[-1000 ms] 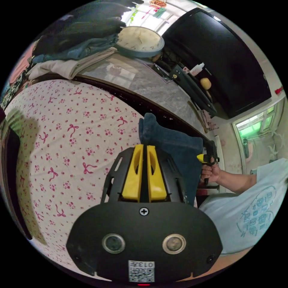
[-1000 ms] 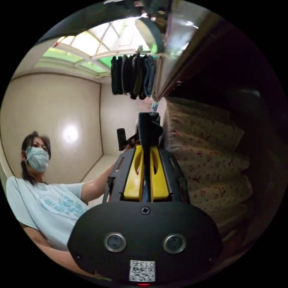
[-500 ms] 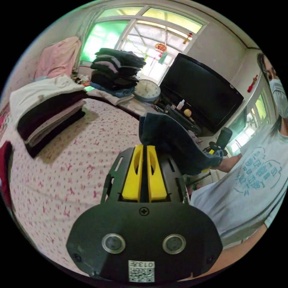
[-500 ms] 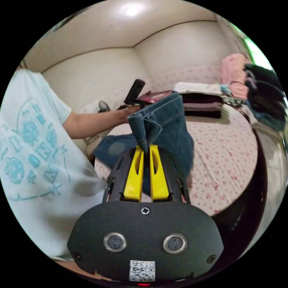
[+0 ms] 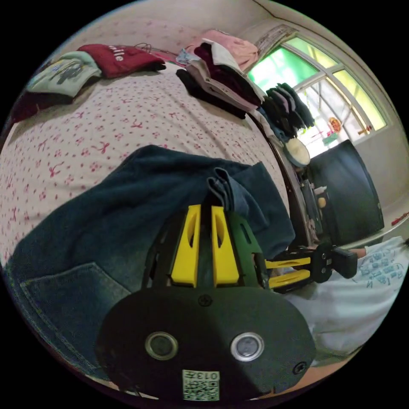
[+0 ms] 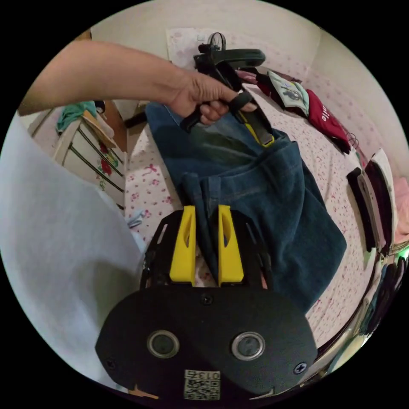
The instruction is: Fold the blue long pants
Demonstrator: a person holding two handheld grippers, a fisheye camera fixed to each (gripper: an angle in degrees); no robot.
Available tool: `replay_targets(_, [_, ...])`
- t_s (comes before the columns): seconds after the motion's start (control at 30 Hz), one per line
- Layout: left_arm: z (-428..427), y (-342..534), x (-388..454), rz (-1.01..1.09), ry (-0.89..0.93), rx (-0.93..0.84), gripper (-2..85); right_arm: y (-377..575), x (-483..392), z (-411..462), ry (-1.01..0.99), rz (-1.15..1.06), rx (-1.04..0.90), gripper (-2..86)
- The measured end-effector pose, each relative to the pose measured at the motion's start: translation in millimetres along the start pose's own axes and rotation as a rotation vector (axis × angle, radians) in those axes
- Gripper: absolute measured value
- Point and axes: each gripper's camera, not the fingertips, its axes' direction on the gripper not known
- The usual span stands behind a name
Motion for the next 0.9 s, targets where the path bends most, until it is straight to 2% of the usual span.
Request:
replay_targets(0.13, [-28,32,8,-0.037,0.067,-0.050,9.4,-21,-2,-31,-0.099,0.007,0.105,5.6])
replay_targets(0.3, [-35,57,47,-0.038,0.135,-0.134,12.8,-10,28,-50,0.053,0.311,0.080,6.0])
replay_targets(0.37, [-36,65,63,-0.044,0.123,-0.154,13.6,3,41,-59,0.177,0.452,0.051,6.9])
replay_targets(0.47, [-49,72,86,-0.086,0.064,-0.128,13.3,12,54,-62,0.226,0.595,0.007,7.3])
replay_targets(0.57, [-53,73,110,-0.102,-0.024,-0.166,7.8,6,57,-56,0.212,0.645,-0.018,7.0])
replay_targets(0.63, [-57,73,134,-0.036,-0.199,-0.194,5.4,-4,57,-52,0.203,0.654,-0.018,6.9])
replay_targets(0.67, [-58,74,138,-0.031,-0.216,-0.196,4.7,-11,57,-49,0.211,0.659,-0.020,6.8])
replay_targets(0.9, [-116,89,166,-0.006,-0.110,-0.104,1.7,-47,62,-45,0.254,0.625,-0.043,6.2])
